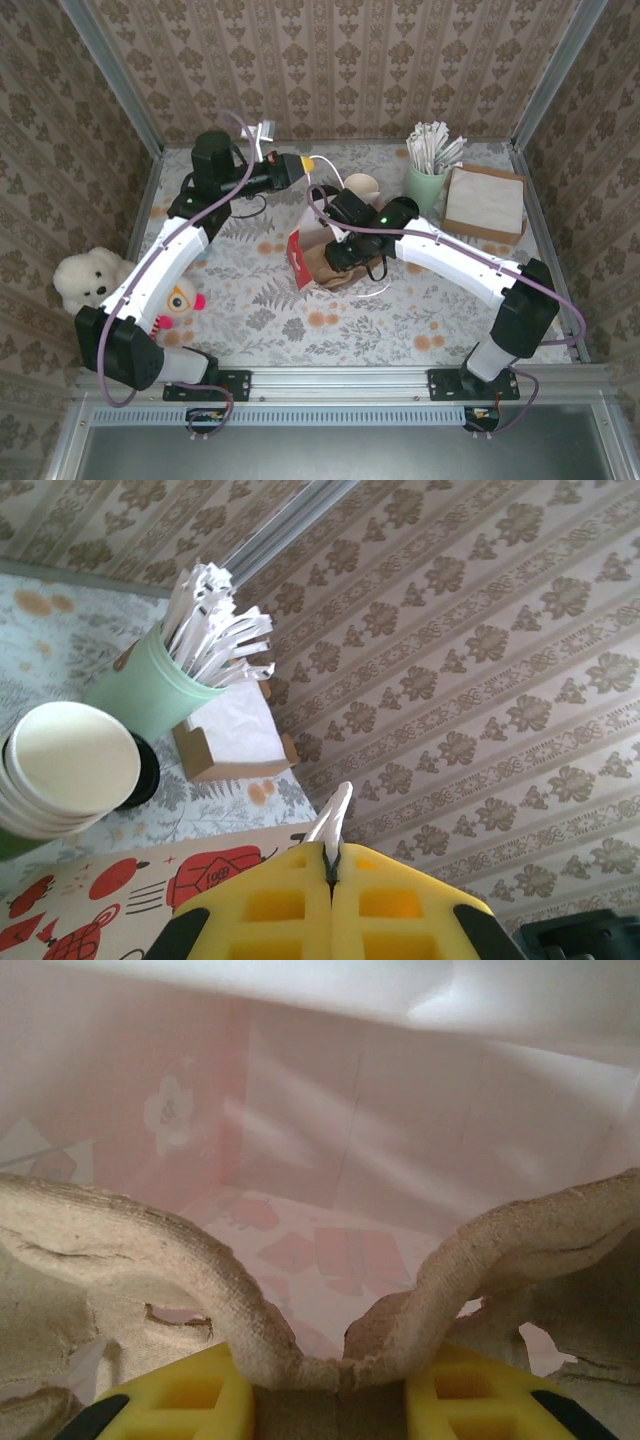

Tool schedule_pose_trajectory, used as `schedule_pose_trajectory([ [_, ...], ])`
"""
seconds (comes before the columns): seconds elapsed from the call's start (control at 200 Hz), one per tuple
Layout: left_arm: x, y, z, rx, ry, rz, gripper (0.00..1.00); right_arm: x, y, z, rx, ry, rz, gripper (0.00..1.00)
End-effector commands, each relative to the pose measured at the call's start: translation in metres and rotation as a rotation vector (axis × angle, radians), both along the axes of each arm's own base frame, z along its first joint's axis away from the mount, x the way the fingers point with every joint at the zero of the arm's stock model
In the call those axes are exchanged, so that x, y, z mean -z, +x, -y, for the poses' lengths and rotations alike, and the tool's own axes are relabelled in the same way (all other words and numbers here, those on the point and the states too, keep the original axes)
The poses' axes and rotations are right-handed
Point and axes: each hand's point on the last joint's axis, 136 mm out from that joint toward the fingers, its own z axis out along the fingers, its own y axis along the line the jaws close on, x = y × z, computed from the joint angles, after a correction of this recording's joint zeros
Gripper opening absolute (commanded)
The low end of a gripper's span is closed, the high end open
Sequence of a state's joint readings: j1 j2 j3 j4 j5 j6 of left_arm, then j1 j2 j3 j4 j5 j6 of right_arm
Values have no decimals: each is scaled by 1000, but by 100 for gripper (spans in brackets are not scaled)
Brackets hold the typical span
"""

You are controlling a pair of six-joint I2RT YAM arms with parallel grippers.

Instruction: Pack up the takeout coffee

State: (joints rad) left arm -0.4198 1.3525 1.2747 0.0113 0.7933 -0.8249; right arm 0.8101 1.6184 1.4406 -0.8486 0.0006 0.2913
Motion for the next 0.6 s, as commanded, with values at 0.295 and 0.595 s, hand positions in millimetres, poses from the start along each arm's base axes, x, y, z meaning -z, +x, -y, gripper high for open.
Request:
schedule_pose_trajectory([
  [0.295,-32,-32,3,134,-28,261,0,33,-19,16,44,-123,-135,24],
  [0.595,-29,-59,-13,144,93,366,44,35,-41,20,72,-123,-260,24],
])
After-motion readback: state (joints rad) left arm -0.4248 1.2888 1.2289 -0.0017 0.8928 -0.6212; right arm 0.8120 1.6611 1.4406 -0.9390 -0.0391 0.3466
